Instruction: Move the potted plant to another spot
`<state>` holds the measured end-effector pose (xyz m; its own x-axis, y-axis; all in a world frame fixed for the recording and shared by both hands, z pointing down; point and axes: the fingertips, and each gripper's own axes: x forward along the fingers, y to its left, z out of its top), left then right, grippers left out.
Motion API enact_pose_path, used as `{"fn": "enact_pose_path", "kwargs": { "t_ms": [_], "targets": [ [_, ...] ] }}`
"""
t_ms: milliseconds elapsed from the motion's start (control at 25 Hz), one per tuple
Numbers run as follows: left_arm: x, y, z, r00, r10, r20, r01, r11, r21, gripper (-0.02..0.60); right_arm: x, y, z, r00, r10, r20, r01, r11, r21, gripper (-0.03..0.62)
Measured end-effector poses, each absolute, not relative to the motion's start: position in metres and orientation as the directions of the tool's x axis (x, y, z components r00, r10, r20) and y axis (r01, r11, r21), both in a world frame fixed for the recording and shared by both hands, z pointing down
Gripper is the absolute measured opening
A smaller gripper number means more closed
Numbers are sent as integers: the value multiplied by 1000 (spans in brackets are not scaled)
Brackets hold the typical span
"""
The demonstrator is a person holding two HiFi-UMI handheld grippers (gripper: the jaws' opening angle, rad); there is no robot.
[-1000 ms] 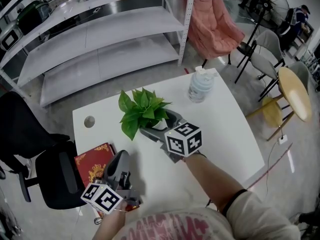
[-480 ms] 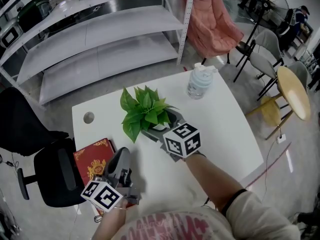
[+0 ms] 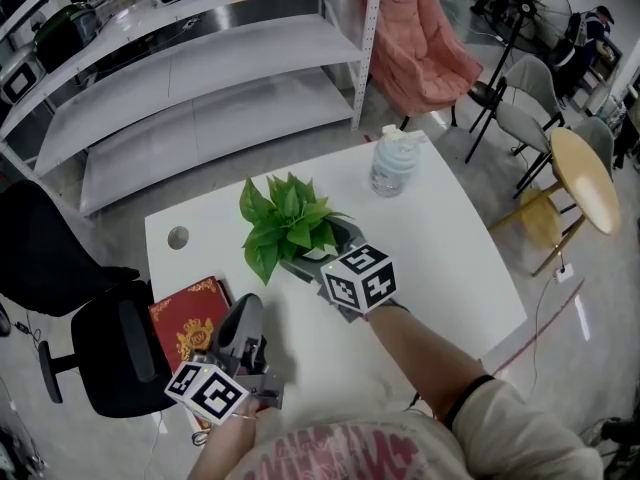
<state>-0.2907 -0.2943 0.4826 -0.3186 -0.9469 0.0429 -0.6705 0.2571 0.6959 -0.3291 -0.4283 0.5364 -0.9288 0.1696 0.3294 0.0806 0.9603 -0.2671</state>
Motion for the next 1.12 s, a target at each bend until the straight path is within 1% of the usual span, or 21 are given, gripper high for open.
{"fn": "enact_pose_path", "kwargs": {
  "t_ms": [400, 840, 1120],
  "targets": [
    [-293, -289, 477, -316, -948, 35, -676, 250, 693, 3, -333, -427, 537, -918, 135, 373, 58, 976, -211, 460],
    [-297, -284, 453, -304, -953, 8, -692, 227, 685, 3, -331, -432, 536, -893, 61, 447, -17, 985, -169, 472],
    [-300, -283, 433, -297, -955, -20, -707, 206, 676, 3, -329, -435, 534, -871, 39, 489, -58, 981, -183, 477]
  ]
}}
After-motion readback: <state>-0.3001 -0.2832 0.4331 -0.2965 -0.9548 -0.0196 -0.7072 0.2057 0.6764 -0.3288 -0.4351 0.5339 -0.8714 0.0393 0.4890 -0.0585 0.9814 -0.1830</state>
